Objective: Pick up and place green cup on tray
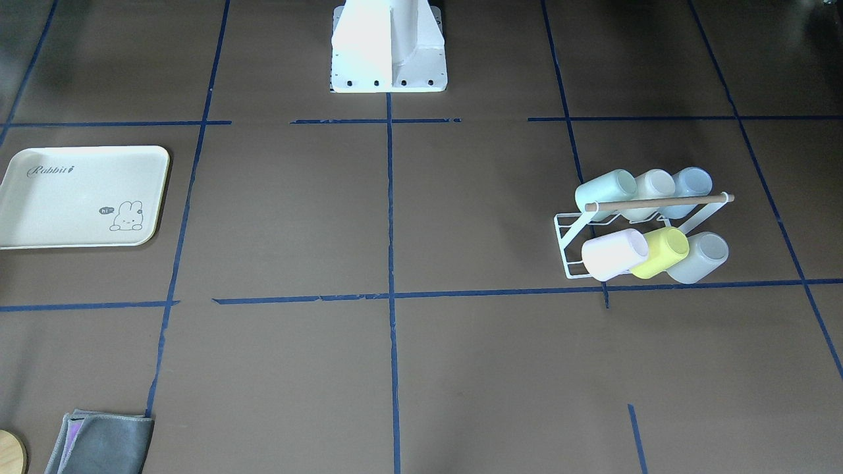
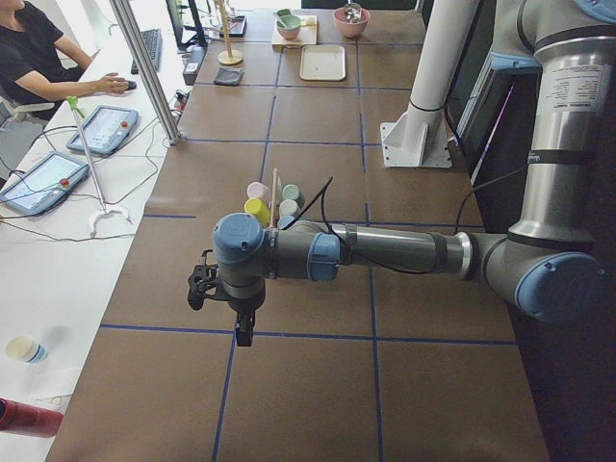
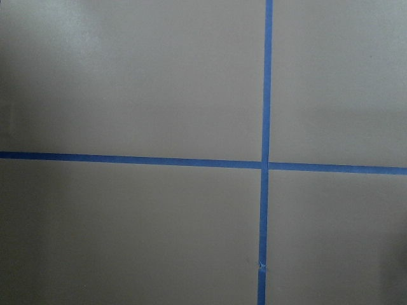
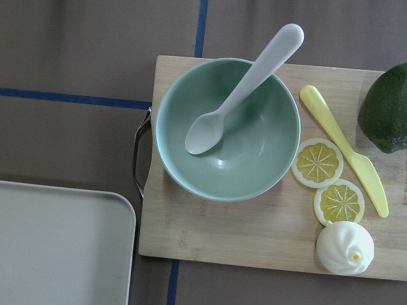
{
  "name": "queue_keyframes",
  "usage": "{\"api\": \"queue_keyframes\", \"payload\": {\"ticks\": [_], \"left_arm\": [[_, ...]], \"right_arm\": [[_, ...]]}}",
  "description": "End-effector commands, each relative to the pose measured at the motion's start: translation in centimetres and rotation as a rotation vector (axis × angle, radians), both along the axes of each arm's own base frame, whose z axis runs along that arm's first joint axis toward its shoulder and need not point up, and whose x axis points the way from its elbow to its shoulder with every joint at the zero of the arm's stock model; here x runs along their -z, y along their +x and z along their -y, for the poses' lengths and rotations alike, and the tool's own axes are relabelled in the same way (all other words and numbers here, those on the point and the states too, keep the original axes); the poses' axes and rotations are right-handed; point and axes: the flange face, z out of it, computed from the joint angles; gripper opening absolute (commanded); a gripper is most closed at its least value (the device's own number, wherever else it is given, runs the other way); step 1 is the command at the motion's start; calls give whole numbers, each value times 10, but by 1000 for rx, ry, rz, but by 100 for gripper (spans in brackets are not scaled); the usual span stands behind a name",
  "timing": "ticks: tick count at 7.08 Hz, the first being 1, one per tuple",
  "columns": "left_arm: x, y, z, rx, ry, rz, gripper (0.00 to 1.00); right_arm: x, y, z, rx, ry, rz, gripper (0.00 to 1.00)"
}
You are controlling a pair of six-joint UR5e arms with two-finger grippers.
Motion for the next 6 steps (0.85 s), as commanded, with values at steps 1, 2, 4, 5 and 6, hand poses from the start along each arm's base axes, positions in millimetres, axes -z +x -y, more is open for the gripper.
{"api": "queue_keyframes", "payload": {"ticks": [1,2,4,5,6], "left_arm": [[-1,1,0,-2,-4,2,100],[-1,1,0,-1,-5,2,100],[-2,1,0,-2,-4,2,100],[-1,3,0,-3,-9,-8,100],[-1,3,0,-3,-10,-8,100]], "right_arm": [[2,0,1,-2,2,-2,100],[1,0,1,-1,2,-2,100],[1,0,1,-1,2,-2,100],[1,0,1,-1,2,-2,100],[2,0,1,-2,2,-2,100]]}}
